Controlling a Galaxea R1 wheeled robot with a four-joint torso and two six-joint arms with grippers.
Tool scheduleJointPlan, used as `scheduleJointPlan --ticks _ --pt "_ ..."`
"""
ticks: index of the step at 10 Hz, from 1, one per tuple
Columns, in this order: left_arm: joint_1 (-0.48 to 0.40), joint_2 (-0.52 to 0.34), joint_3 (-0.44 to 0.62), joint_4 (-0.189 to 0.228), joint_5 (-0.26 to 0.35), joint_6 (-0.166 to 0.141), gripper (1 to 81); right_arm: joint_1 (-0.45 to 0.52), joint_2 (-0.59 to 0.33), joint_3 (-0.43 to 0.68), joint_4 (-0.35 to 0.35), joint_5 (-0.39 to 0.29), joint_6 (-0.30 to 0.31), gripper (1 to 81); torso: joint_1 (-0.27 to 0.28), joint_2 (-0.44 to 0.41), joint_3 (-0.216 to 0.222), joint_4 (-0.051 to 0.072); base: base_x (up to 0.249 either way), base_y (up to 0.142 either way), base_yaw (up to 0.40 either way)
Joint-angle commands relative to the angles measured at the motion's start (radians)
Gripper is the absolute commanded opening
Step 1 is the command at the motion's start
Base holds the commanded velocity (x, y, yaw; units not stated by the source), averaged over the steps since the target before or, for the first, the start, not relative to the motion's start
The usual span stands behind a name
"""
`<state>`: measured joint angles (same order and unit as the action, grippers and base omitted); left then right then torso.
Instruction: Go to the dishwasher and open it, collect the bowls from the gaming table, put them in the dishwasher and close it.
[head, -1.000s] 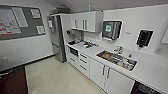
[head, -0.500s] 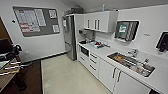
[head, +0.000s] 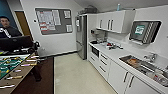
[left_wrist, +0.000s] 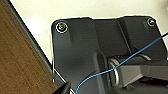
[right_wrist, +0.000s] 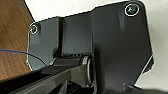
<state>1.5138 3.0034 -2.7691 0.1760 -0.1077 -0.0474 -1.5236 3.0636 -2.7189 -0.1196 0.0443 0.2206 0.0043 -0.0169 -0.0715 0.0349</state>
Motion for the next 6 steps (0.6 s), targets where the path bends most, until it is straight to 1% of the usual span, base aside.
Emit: scheduleJointPlan --ticks 1,6 --pt "-0.039 -0.001 -0.003 0.010 0.049 0.009 81.1 0.041 0.010 0.002 0.009 -0.050 -0.001 81.1 0.000 0.000 0.000 0.000 0.000 0.000 0.344" --pt "-0.039 -0.004 -0.003 0.011 0.054 0.011 81.1 0.044 0.013 0.002 0.009 -0.055 -0.001 81.1 0.000 0.000 0.000 0.000 0.000 0.000 0.344"
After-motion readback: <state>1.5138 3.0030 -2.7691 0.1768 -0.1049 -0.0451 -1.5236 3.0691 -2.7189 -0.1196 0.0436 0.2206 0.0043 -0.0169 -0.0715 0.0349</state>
